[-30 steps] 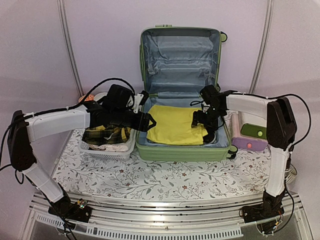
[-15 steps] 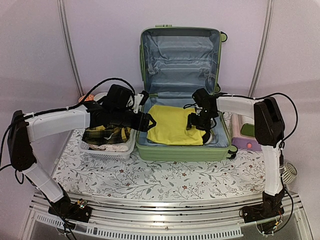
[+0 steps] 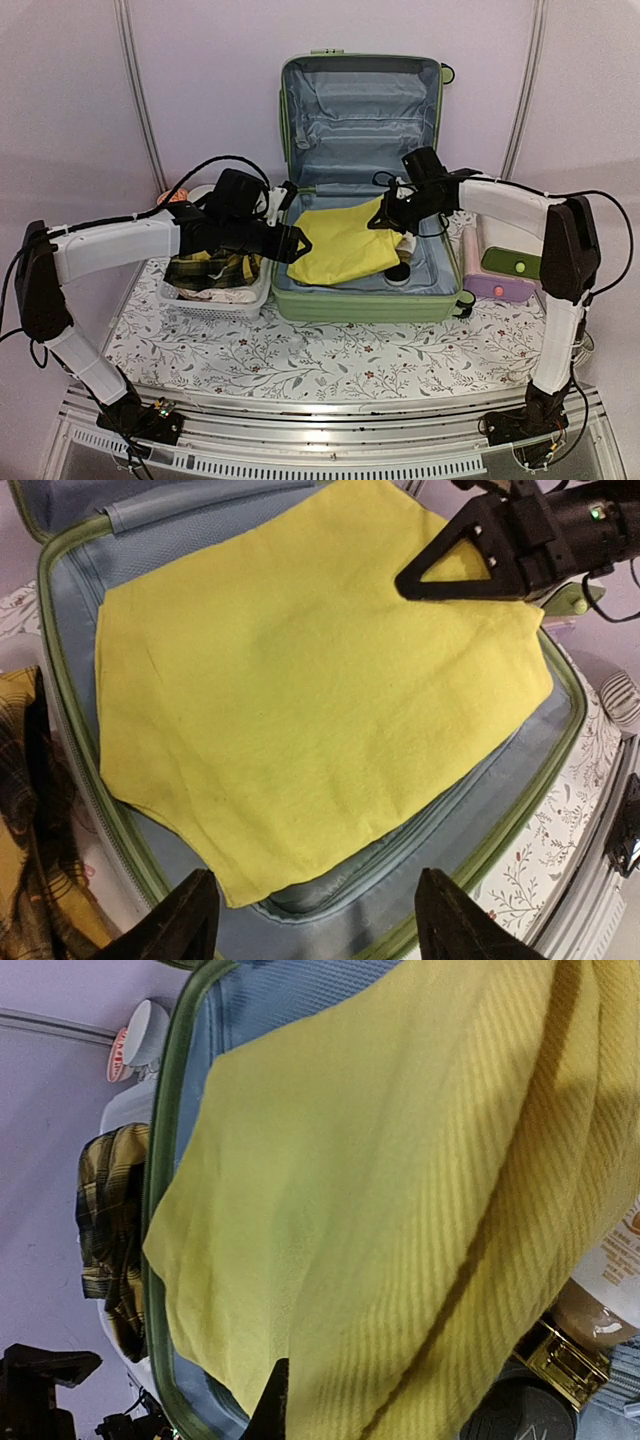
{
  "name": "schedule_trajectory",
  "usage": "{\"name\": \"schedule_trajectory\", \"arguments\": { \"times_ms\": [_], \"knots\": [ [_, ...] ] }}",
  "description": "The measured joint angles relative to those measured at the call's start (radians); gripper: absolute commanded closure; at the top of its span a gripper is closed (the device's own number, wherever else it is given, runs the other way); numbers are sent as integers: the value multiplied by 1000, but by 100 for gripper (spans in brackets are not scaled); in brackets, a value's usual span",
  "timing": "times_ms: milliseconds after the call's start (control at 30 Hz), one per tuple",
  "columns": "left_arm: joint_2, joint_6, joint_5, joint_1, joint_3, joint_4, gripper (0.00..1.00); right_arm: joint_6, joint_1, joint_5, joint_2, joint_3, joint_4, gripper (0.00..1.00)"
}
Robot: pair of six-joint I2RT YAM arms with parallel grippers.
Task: Open, take out, and arrange the luggage
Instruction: Pick up the clothes from the opened luggage.
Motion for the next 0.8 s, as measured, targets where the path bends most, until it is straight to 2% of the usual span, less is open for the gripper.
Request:
{"name": "schedule_trajectory", "arguments": {
  "times_ms": [467, 700, 800],
  "knots": [
    [-11, 0, 5, 0, 0, -1, 30, 42, 13, -1, -66, -3, -13, 97],
    [-51, 3, 59, -6, -15, 12, 30, 47, 15, 50, -195, -120, -40, 97],
    [-66, 27, 105, -37, -40, 35, 25, 61, 15, 78, -253, -176, -61, 98]
  ]
}}
